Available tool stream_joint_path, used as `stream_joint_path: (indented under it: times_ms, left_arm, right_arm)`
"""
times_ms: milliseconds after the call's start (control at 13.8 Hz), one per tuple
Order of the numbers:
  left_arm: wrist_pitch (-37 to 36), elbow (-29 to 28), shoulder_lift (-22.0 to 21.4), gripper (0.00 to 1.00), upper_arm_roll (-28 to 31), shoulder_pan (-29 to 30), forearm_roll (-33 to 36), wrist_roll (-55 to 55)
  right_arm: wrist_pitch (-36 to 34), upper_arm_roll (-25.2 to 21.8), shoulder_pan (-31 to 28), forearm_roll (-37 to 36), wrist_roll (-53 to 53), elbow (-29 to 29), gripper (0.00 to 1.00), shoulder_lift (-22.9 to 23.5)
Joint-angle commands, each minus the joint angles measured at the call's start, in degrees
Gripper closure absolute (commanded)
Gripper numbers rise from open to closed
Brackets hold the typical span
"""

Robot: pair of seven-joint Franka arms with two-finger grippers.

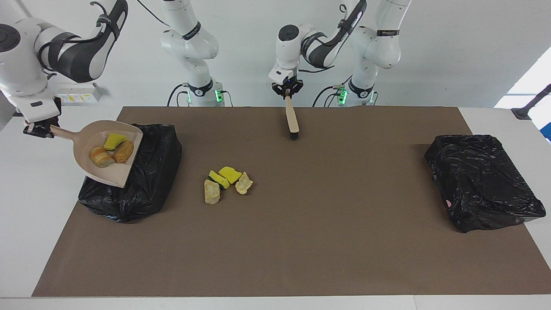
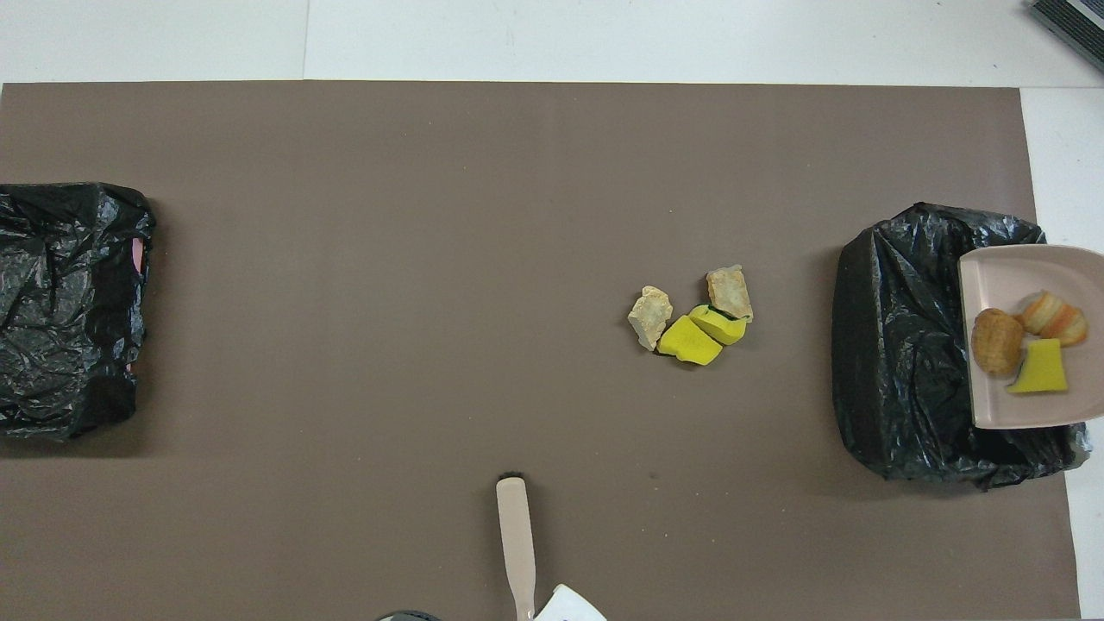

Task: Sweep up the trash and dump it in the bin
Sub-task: 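Tip the dustpan with the right gripper to dump trash into the bag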

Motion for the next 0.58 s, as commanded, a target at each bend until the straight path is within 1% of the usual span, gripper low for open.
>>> stream_joint_path:
  times_ms: [0,145,217,289,361,506]
  left_arm:
    - [1.4,-0.8,0.6,0.59,0.9,-1.3,-0.7,-0.5]
    - [1.4,0.4,1.8,0.35,1.0,-0.5,-0.7,-0.3]
    - [0.6,1.3,2.0,0.19,1.3,0.0,-0.7,-0.2]
    - [0.2,2.4,1.8,0.03,1.4,2.0,-0.2,0.2]
    - [-0.7,4.1,1.9,0.00,1.4,4.7,0.5,2.1]
    - [-3.7,8.6,2.8,0.00,1.4,9.5,2.1,6.1]
  right_arm:
    - [1.5,0.4,1.4,-6.8,7.9,-7.2,1.00,-4.9]
    - [1.4,0.5,2.2,-9.0,10.7,-8.1,1.00,-5.1]
    - [1.1,0.5,2.8,-10.0,10.9,-8.0,1.00,-5.0]
    - [0.7,0.5,2.9,-11.3,10.7,-7.7,1.00,-4.9]
    - [0.6,0.6,2.9,-12.1,10.5,-7.2,1.00,-4.9]
    - [-1.1,1.0,2.9,-14.7,8.6,-5.3,1.00,-5.2]
